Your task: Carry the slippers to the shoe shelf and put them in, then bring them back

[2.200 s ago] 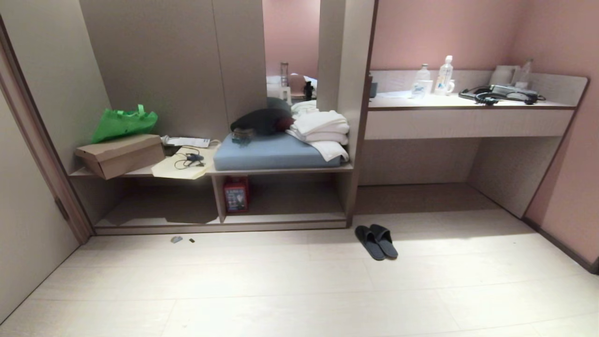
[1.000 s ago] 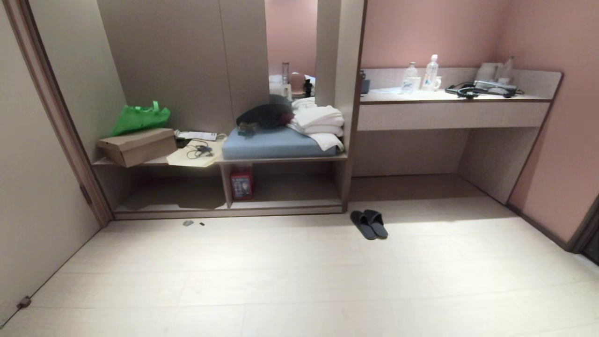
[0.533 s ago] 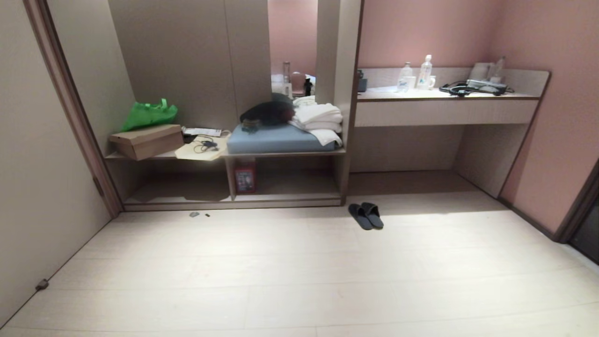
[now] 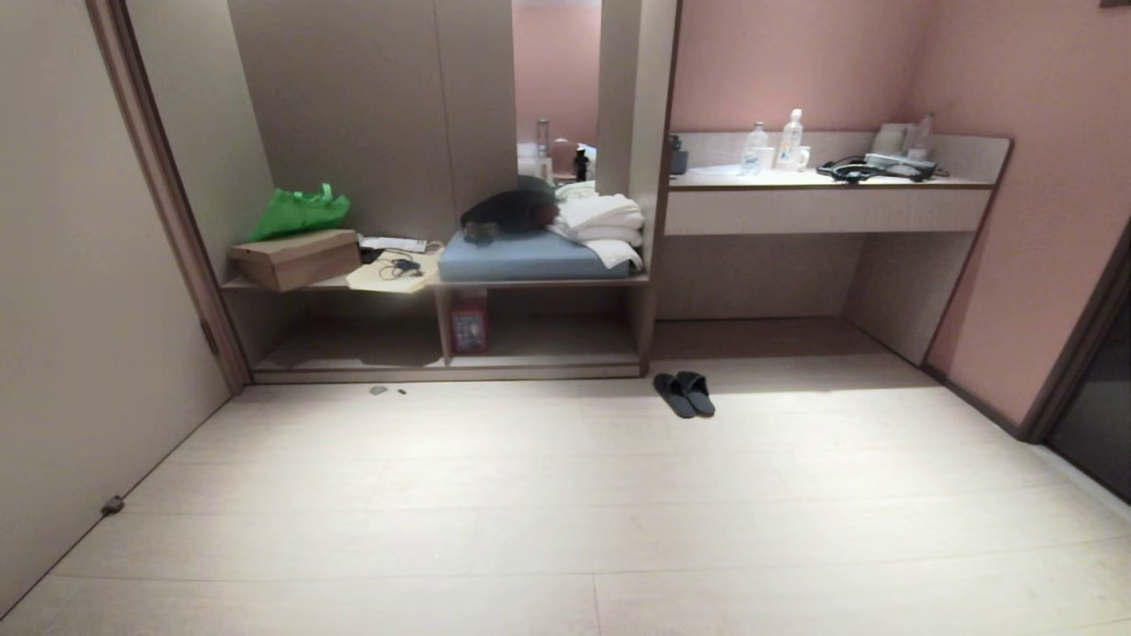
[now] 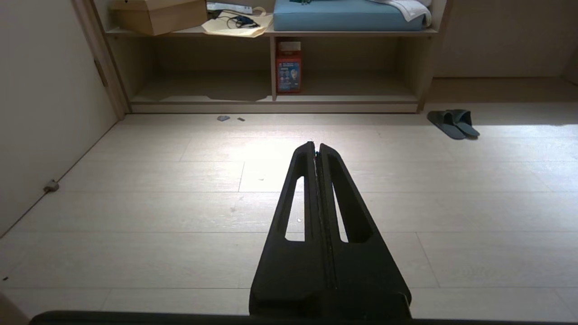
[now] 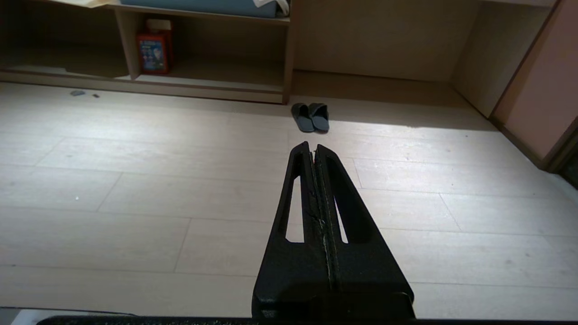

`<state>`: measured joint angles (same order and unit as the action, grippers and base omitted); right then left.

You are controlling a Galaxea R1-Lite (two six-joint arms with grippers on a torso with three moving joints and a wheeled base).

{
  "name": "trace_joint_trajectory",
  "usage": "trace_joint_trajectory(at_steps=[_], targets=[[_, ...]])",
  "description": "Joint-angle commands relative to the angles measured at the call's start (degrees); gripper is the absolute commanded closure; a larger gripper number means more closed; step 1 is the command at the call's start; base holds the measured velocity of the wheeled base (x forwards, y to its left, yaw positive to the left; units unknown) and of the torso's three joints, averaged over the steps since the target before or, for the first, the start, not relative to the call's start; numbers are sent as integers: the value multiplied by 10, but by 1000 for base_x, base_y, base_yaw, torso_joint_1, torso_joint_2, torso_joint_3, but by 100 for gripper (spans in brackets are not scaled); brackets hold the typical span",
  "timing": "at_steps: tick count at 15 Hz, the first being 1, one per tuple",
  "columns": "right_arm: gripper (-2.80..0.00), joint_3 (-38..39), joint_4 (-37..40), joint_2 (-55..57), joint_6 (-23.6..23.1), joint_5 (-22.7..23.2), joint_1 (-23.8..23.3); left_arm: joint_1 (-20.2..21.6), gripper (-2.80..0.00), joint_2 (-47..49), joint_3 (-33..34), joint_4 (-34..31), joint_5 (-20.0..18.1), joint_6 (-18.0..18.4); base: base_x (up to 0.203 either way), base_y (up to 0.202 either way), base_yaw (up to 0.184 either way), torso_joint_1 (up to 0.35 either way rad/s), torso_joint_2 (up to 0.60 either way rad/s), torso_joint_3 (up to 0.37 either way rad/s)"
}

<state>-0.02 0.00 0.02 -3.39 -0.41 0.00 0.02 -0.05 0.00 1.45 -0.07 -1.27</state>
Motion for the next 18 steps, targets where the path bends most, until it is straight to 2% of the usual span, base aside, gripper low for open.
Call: trace_joint_trajectory(at_steps=[1,18], targets=[[0,0,0,1,0,0,0,0,0,0,4,0,0,0,0,0,0,0,0,0],[0,0,0,1,-3,0,0,0,0,0,4,0,0,0,0,0,0,0,0,0]])
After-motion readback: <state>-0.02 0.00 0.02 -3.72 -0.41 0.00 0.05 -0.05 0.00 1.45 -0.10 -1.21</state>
